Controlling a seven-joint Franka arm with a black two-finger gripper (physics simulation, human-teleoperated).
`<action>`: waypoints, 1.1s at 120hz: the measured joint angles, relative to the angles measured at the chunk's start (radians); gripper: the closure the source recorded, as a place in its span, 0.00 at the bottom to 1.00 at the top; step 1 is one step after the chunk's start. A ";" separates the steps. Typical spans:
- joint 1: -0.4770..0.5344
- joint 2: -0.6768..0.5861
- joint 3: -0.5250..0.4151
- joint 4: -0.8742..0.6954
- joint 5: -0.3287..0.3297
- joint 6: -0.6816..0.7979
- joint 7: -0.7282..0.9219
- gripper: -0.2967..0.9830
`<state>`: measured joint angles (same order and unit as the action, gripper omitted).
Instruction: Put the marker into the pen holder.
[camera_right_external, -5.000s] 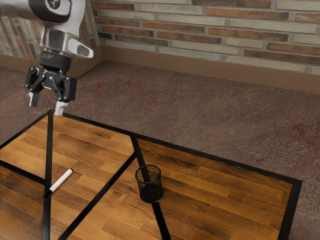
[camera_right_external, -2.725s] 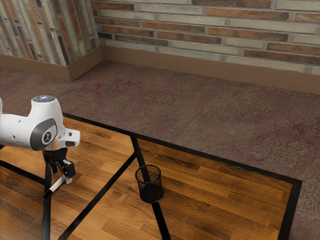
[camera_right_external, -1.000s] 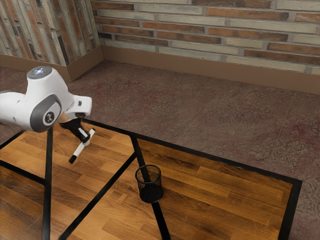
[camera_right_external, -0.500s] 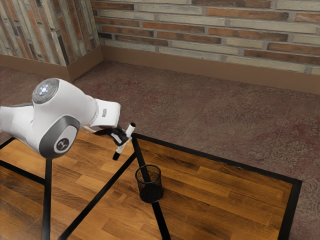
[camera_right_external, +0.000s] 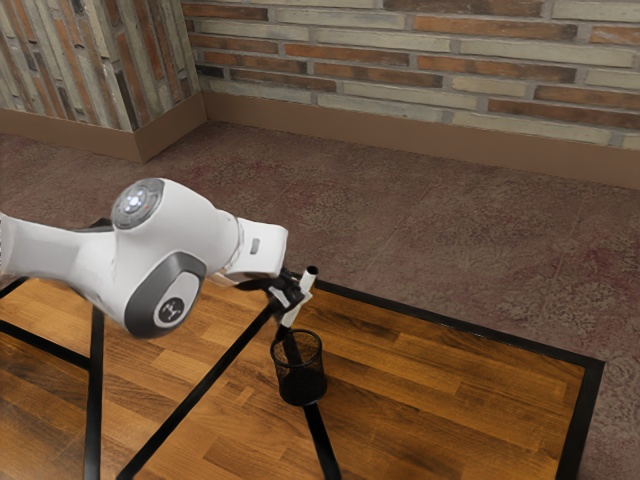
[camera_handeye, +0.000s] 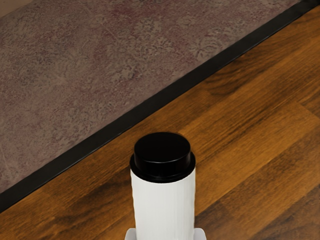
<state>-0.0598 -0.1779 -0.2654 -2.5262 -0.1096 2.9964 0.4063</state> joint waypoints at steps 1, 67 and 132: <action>0.000 0.001 -0.001 0.002 0.000 0.001 0.000 0.80; -0.001 0.111 -0.021 0.046 -0.007 0.033 0.013 0.80; -0.003 0.113 -0.026 0.045 -0.015 0.036 0.011 0.38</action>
<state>-0.0629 -0.0647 -0.2914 -2.4810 -0.1251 3.0325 0.4171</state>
